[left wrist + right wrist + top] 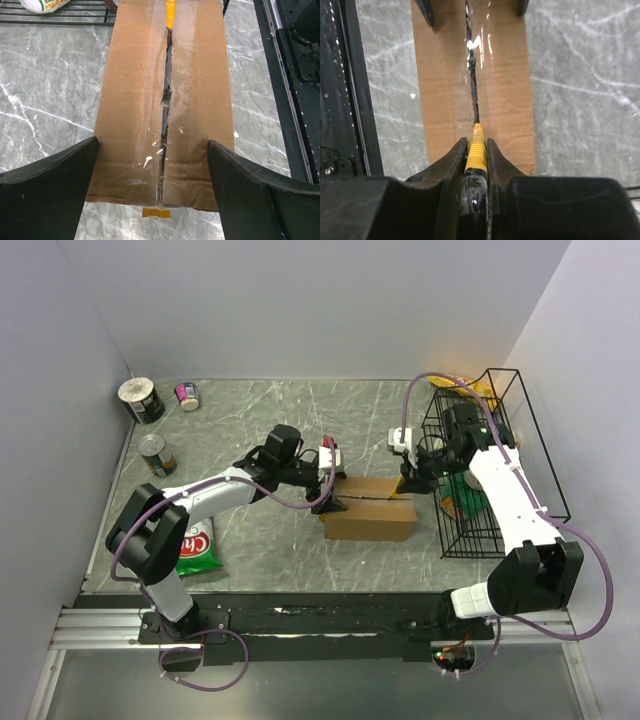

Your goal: Unpack the express box

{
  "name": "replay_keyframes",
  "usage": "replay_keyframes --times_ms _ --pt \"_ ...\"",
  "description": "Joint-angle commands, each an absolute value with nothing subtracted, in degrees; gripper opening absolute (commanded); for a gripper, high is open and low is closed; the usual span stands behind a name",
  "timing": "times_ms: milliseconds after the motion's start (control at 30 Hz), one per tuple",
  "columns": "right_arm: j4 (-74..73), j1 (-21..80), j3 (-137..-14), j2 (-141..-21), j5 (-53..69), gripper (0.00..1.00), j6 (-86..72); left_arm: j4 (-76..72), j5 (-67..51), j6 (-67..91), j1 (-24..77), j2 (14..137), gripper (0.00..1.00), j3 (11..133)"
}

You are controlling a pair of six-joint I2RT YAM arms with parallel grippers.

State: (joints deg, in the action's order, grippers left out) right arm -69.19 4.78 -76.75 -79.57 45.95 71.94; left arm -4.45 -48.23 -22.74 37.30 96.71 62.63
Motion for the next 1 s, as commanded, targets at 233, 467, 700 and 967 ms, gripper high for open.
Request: replay_keyframes --times_ms 233,467,700,967 --pt "-71.6 0.3 -74.9 -74.4 32.0 0.00 69.4 9.4 -39.8 -24.5 36.1 102.0 0.93 59.7" --pt "-74.6 -5.3 -74.5 -71.5 33.9 0.00 70.0 9.8 -39.7 -24.4 36.1 102.3 0.92 60.1" --pt "-72.4 -6.7 -69.3 -67.9 38.4 0.00 68.9 9.8 -40.9 -25.7 35.6 101.0 0.95 61.3" --pt "-69.5 -1.6 -72.2 -69.2 40.6 0.00 64.2 14.2 -46.8 -27.7 30.3 92.6 0.99 63.3"
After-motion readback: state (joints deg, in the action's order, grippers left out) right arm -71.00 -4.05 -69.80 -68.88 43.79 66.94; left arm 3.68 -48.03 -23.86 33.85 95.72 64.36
